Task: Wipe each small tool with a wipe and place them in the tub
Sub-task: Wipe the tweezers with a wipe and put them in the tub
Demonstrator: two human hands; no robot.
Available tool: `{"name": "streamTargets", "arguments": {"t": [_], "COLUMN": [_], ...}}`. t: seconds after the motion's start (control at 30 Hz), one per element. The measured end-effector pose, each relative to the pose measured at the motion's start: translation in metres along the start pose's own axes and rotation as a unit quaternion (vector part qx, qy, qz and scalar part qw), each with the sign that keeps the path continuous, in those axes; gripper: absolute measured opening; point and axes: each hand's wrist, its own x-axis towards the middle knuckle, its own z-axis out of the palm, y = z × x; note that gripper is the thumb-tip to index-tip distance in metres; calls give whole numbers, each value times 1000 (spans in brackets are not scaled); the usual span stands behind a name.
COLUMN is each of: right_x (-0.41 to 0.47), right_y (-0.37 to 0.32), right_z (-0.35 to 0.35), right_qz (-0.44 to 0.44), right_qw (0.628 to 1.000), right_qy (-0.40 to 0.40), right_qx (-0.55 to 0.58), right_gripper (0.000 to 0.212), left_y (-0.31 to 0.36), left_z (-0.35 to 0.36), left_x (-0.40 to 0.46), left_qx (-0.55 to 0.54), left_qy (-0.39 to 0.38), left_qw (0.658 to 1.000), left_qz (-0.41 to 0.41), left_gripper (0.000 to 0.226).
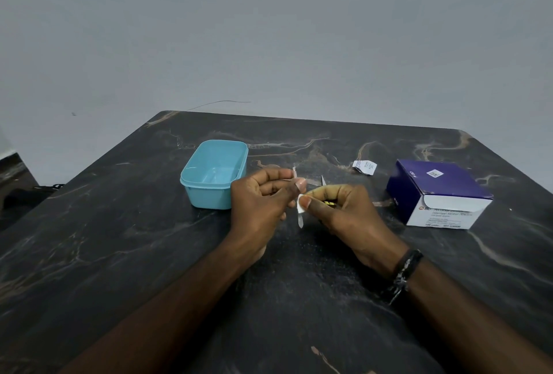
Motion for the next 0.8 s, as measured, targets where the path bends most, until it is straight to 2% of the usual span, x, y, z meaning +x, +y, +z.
{"name": "streamTargets", "arguments": {"t": [0.33, 0.6, 0.8], "right_x": [-3, -5, -7], "right_y": [-1, -7, -9], "right_z": [3, 4, 3], "right_qz": [9, 14, 24], "right_qw": [998, 999, 996], "right_qy": [-47, -45, -77], "right_qx": [-34, 24, 27], "right_gripper": [9, 12, 18], "left_y": [5, 3, 2], "left_z": [-3, 2, -1], "left_x": [3, -2, 1], "left_qx": [-42, -22, -26], "left_qy": [30, 7, 20], "left_qw": [999, 1000, 999], "left_qz": [17, 15, 34], "left_gripper": [28, 22, 33]}}
